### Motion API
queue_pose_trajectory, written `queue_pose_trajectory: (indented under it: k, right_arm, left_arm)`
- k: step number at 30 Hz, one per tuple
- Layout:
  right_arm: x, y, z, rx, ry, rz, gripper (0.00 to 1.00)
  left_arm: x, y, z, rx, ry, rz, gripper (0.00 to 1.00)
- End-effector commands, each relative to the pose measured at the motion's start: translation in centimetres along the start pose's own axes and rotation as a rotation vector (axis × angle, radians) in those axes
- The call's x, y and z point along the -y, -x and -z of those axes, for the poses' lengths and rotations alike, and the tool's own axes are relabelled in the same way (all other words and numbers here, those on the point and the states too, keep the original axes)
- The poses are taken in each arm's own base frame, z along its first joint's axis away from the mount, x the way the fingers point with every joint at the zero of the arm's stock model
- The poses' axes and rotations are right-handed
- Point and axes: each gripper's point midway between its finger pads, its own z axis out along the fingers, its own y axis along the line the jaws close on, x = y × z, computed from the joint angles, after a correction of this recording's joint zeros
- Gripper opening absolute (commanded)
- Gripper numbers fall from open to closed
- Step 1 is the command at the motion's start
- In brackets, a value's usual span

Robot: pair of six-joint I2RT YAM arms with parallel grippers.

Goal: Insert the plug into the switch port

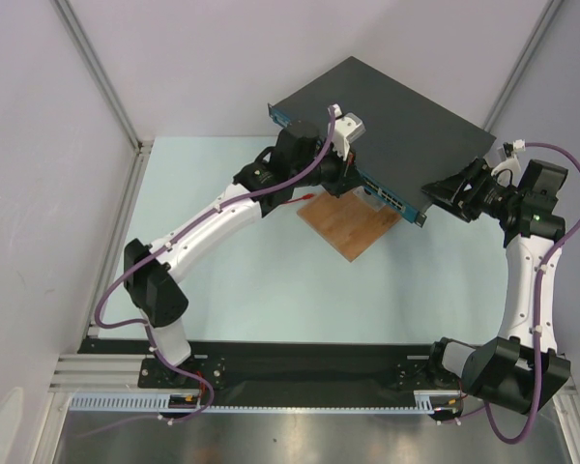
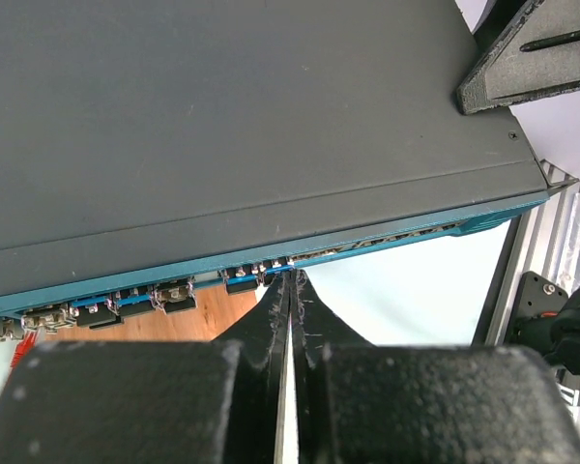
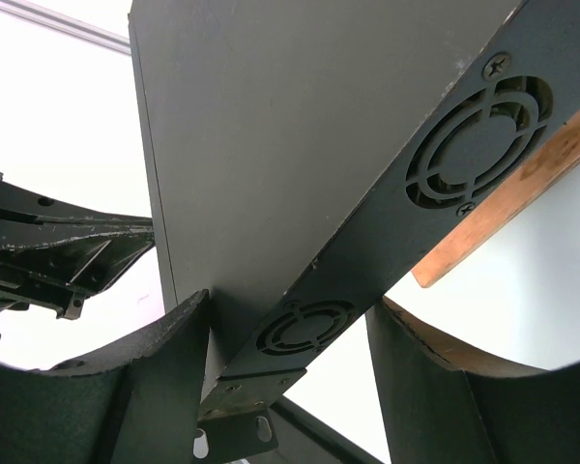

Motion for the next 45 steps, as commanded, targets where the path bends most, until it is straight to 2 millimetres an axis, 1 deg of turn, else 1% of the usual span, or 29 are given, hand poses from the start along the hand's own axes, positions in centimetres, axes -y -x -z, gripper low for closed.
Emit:
queue_pose_trajectory:
  k: [1,5,6,8,9,11,12,13,16,17,19,20,21,23,24,25,26,27,28,30,31,32,35,37,39,40,41,43,45]
  right_arm:
    - [-0.3,-1.8,-1.7,-0.076,0.072,0.090,0.00]
    - [-0.4,-1.6,-1.6,-0.070,0.074,0.102,0.00]
    - [-0.4,-1.5,-1.6,-0.068,0.072,0.103,0.00]
    - [-0.3,-1.4,-1.5,-0.062,0.072,0.105,0.00]
    - [-0.4,-1.2,-1.4,-0.056,0.072,0.113,0.00]
    - [-0.6,-1.0,-1.2,-0.053,0.083,0.119,0.00]
    - [-0.8,-0.9,-1.1,-0.053,0.092,0.129,0.00]
    - [-1.0,-0.9,-1.1,-0.053,0.101,0.136,0.00]
    - [-1.6,-0.5,-0.9,-0.043,0.115,0.157,0.03]
    - [-1.7,-0.5,-0.8,-0.043,0.120,0.159,0.14]
    - [-1.9,-0.5,-0.7,-0.042,0.126,0.159,0.30]
    - [-2.0,-0.6,-0.6,-0.043,0.125,0.156,0.37]
    - [-2.1,-0.6,-0.5,-0.042,0.126,0.162,0.48]
    - [-2.0,-0.6,-0.2,-0.036,0.113,0.164,0.59]
    - [-2.1,-0.5,0.0,-0.031,0.111,0.170,0.69]
    - [-2.1,-0.4,0.2,-0.027,0.107,0.174,0.73]
    - [-2.2,-0.1,0.6,-0.017,0.098,0.181,0.82]
    - [-2.2,0.0,0.8,-0.010,0.094,0.190,0.85]
    - [-2.3,0.1,1.2,-0.005,0.086,0.190,0.87]
    - [-2.5,1.0,2.2,0.027,0.075,0.221,0.93]
    - [-2.6,1.0,2.7,0.031,0.070,0.222,0.93]
    - [-2.8,1.2,3.1,0.039,0.074,0.231,0.94]
    - [-3.1,2.2,4.5,0.084,0.049,0.275,0.99]
    - [-2.7,2.7,5.3,0.110,0.014,0.312,1.00]
    - [-2.2,2.8,5.9,0.126,-0.013,0.330,1.00]
    - [-1.3,3.0,6.2,0.139,-0.034,0.321,1.00]
    - [-1.2,2.8,6.5,0.143,-0.033,0.324,1.00]
    - [0.2,2.4,7.0,0.148,-0.065,0.332,1.00]
    - [1.2,1.8,7.4,0.147,-0.094,0.343,1.00]
  left_arm:
    - [-1.9,2.3,-3.1,0.156,0.051,-0.051,0.05]
    - [-1.4,2.6,-2.2,0.154,0.034,-0.081,0.11]
    - [-1.0,3.2,-1.4,0.165,0.026,-0.093,0.12]
    - [-1.0,3.0,-0.5,0.155,0.029,-0.097,0.13]
    - [-0.4,3.7,0.6,0.170,0.020,-0.101,0.15]
    - [-0.4,3.4,1.7,0.158,0.020,-0.095,0.17]
    - [0.0,4.1,2.9,0.175,0.019,-0.101,0.20]
    - [0.1,4.0,3.4,0.165,0.023,-0.100,0.21]
    - [-0.5,4.5,5.9,0.169,0.046,-0.095,0.27]
    - [-0.8,4.5,6.4,0.169,0.053,-0.087,0.29]
    - [-0.9,5.0,8.1,0.179,0.056,-0.073,0.36]
    - [-1.8,5.2,8.9,0.183,0.075,-0.054,0.39]
    - [-2.0,5.2,9.7,0.175,0.081,-0.039,0.49]
    - [-3.4,5.0,10.9,0.169,0.105,0.008,0.60]
    - [-3.6,4.9,11.8,0.164,0.113,0.024,0.68]
    - [-3.9,4.8,12.3,0.164,0.121,0.045,0.70]
    - [-4.9,4.3,13.0,0.158,0.138,0.064,0.75]
    - [-4.9,4.4,13.9,0.159,0.145,0.074,0.84]
    - [-5.9,4.3,14.7,0.162,0.174,0.091,0.89]
    - [-6.6,4.1,16.1,0.160,0.205,0.110,1.00]
    - [-7.8,4.0,17.0,0.162,0.240,0.126,1.00]
    - [-8.2,4.3,17.6,0.166,0.256,0.130,1.00]
    - [-10.7,3.6,19.6,0.135,0.343,0.168,1.00]
    - [-13.2,1.7,20.8,0.075,0.462,0.194,1.00]
    - [-14.4,-0.5,21.6,0.006,0.516,0.229,1.00]
    - [-15.3,-1.2,22.4,-0.010,0.547,0.242,1.00]
    - [-15.6,-2.3,22.7,-0.033,0.559,0.258,1.00]
    - [-16.4,-4.8,23.5,-0.088,0.589,0.272,1.00]
    - [-16.4,-6.1,24.5,-0.120,0.622,0.247,1.00]
